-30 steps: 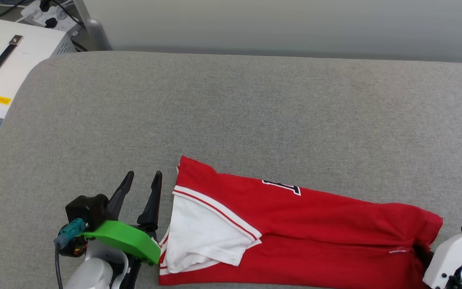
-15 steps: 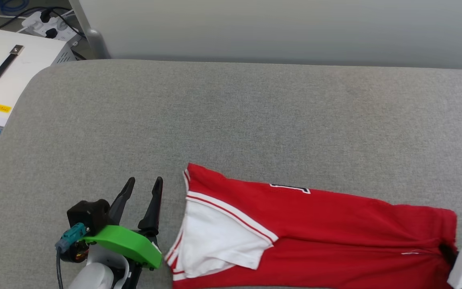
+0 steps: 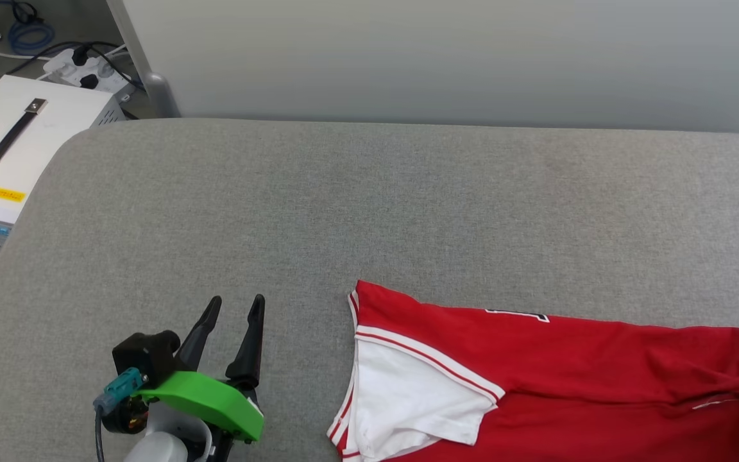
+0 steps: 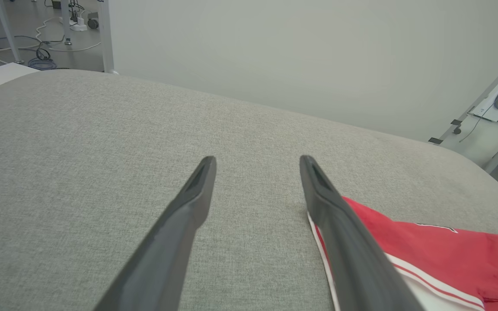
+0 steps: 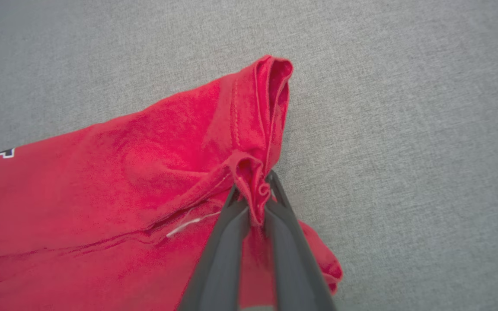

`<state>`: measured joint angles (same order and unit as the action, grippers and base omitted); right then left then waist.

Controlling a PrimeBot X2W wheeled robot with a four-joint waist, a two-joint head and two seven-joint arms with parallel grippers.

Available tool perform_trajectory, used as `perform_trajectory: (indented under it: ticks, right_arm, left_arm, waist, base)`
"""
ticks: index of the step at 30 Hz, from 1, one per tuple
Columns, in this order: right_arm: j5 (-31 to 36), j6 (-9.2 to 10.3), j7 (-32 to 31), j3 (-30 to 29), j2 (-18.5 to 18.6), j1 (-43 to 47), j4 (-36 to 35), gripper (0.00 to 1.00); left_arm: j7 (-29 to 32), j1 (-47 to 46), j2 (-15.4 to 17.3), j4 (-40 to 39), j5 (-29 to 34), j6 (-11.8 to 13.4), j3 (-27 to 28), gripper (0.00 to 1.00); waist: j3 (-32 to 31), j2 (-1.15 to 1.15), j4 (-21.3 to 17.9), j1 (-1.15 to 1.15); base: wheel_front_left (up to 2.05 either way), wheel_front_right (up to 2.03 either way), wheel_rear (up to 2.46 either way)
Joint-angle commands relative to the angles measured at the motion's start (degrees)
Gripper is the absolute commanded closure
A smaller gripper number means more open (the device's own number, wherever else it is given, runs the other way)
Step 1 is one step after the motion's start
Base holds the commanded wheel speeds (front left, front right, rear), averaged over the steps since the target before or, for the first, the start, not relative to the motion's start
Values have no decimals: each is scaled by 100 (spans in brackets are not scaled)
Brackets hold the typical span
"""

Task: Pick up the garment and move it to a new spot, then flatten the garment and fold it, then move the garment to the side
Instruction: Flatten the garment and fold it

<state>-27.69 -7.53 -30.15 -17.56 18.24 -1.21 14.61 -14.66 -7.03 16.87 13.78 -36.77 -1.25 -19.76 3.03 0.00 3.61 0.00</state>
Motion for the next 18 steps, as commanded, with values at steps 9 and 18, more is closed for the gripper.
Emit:
perform_trajectory:
  ticks: [9, 18]
  right_arm:
    - [-295, 4, -466, 426, -436, 451, -1190, 100]
    - [-358, 4, -1111, 660, -1324, 745, -2266, 100]
  left_arm:
    - [-34, 252, -83, 5, 58, -34, 70, 0]
    - [-34, 351, -139, -8, 55, -50, 122, 0]
  waist:
    - [-333, 0, 31, 0]
    - [-440, 0, 188, 0]
  base:
    - [0, 0, 0]
    - [0, 0, 0]
